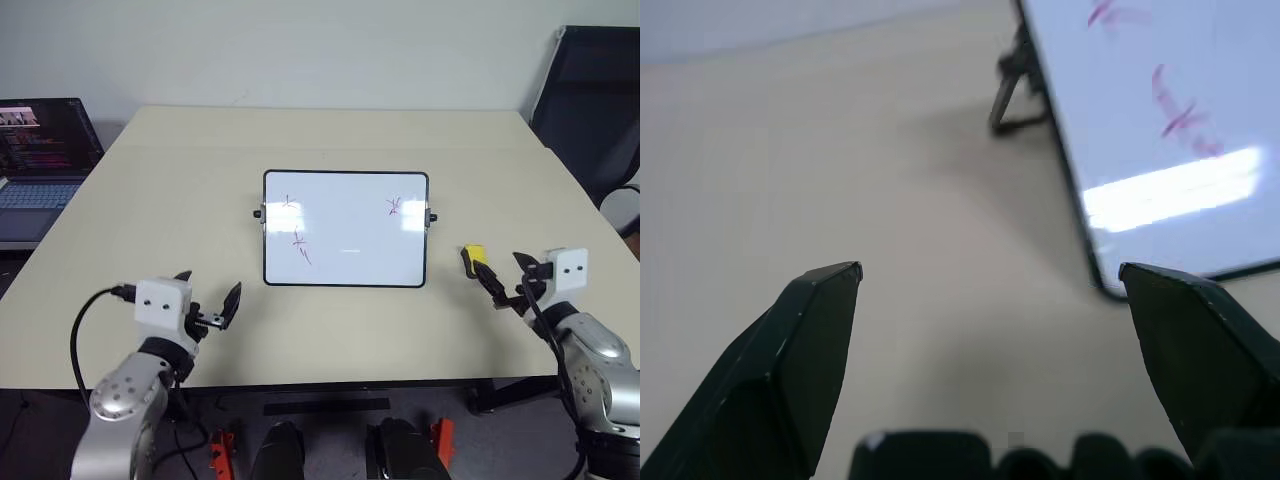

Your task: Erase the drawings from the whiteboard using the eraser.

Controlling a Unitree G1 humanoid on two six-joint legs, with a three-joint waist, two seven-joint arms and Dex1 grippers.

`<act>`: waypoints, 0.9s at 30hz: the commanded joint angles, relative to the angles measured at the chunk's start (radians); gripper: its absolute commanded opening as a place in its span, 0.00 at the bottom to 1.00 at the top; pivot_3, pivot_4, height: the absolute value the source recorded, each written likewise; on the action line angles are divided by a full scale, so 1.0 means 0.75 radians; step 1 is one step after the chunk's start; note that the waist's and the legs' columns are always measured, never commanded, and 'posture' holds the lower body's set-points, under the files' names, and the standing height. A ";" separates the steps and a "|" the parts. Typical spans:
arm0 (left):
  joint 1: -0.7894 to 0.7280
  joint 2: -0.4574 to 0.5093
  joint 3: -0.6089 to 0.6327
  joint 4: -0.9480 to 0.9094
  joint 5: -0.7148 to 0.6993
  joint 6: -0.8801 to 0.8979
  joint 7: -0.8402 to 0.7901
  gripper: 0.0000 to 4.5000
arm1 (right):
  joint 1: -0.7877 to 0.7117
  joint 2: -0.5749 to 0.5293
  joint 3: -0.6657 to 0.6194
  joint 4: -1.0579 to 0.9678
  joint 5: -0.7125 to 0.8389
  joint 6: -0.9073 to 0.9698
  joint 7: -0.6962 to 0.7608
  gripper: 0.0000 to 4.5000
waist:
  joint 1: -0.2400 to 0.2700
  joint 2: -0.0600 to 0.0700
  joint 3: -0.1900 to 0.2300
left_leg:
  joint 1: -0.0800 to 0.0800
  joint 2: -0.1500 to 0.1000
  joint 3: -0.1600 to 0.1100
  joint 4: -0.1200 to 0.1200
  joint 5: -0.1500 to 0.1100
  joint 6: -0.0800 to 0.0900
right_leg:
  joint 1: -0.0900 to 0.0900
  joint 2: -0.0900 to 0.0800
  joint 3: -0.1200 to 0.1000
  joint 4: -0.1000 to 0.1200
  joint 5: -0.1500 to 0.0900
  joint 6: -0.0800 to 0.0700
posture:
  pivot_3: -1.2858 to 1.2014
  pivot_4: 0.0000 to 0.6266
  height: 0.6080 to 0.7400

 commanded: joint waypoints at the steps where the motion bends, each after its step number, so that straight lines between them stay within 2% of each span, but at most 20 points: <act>1: -0.096 0.137 0.043 -0.040 -0.127 0.024 -0.169 1.00 | -0.060 -0.004 0.026 -0.119 0.012 0.146 -0.084 0.99 | 0.000 0.000 0.000 | 0.000 0.000 0.000 -0.001 0.000 0.000 | -0.001 0.000 0.000 0.000 0.000 0.000 | 0.52 0.24 1.00; 8: -0.368 0.446 -0.034 0.001 -0.362 0.194 -0.512 1.00 | -0.265 0.012 0.065 -0.211 0.073 0.542 -0.204 0.99 | 0.000 0.000 0.001 | -0.008 0.000 0.001 -0.003 0.000 0.000 | -0.009 0.000 0.000 0.001 0.000 0.000 | 0.52 0.24 1.00; 13: -0.553 0.618 -0.177 0.065 -0.458 0.256 -0.810 1.00 | -0.424 0.016 0.079 -0.137 0.074 0.706 -0.253 0.99 | -0.002 0.001 0.001 | -0.008 0.000 0.001 -0.005 0.000 0.000 | -0.010 0.002 0.000 0.001 0.000 0.000 | 0.52 0.24 1.00; 16: -0.686 0.648 -0.282 0.158 -0.428 0.217 -0.934 1.00 | -0.469 0.022 0.100 -0.057 0.034 0.712 -0.277 0.99 | -0.001 0.001 0.001 | -0.008 0.000 0.001 -0.006 0.000 0.000 | -0.010 0.002 0.000 0.000 0.000 0.000 | 0.52 0.24 1.00; 20: -0.853 0.626 -0.375 0.254 -0.406 0.190 -1.027 1.00 | -0.498 0.007 0.129 0.065 -0.046 0.656 -0.301 0.99 | 0.001 0.001 0.002 | -0.008 0.000 0.001 -0.006 0.000 0.001 | -0.010 0.002 0.000 0.000 0.000 0.000 | 0.52 0.24 1.00; 27: -0.913 0.617 -0.412 0.302 -0.383 0.164 -1.079 1.00 | -0.549 0.034 0.120 0.273 -0.146 0.519 -0.345 0.99 | -0.011 0.002 0.002 | -0.008 0.001 0.001 -0.010 0.000 0.001 | -0.012 0.003 0.000 0.001 0.004 0.007 | 0.52 0.24 1.00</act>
